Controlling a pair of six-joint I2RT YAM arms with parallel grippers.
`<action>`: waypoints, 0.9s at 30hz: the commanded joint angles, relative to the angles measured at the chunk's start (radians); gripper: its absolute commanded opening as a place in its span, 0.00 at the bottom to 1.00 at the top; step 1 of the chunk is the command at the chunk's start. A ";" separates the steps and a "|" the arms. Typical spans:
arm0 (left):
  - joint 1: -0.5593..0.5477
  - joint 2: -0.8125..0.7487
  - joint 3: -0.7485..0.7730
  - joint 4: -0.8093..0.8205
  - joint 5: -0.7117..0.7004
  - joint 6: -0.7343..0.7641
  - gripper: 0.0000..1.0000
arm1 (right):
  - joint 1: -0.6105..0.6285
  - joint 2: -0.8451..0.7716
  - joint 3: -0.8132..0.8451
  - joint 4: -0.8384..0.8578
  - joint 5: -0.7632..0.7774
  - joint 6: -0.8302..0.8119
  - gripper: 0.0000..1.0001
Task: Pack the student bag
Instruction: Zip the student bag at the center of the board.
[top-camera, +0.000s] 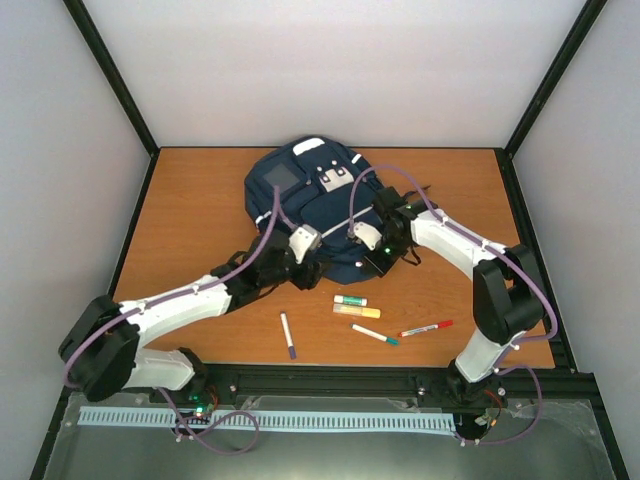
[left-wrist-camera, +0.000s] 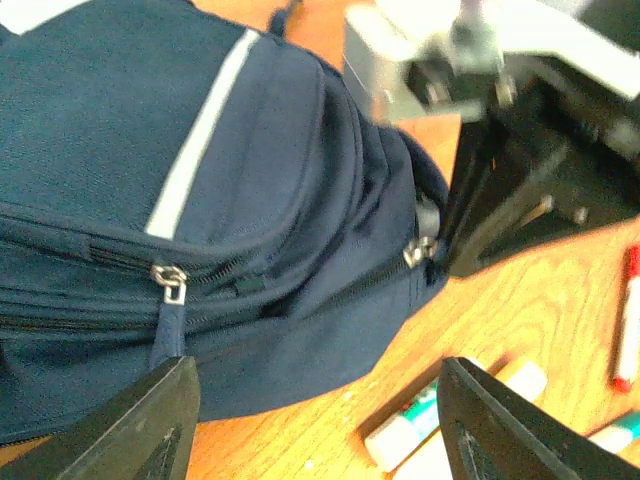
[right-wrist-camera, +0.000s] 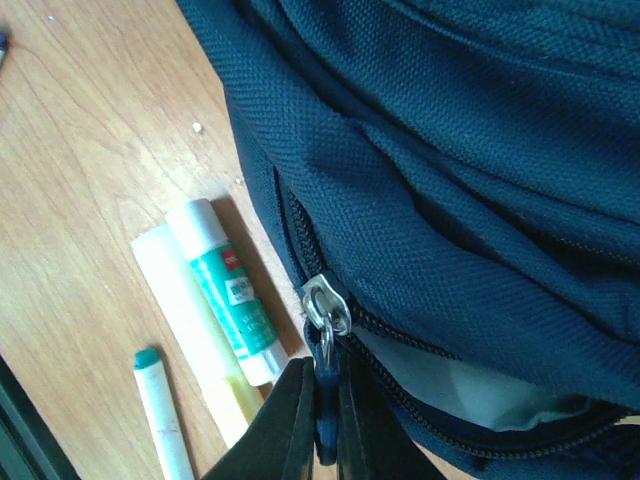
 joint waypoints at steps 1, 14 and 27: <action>-0.077 0.076 0.073 -0.016 -0.084 0.205 0.67 | -0.039 -0.052 -0.014 -0.024 0.031 -0.062 0.03; -0.090 0.279 0.251 -0.055 -0.054 0.351 0.51 | -0.126 -0.125 -0.074 -0.001 -0.011 -0.076 0.03; -0.090 0.476 0.434 -0.076 0.104 0.378 0.51 | -0.193 -0.137 -0.108 -0.002 -0.055 -0.073 0.03</action>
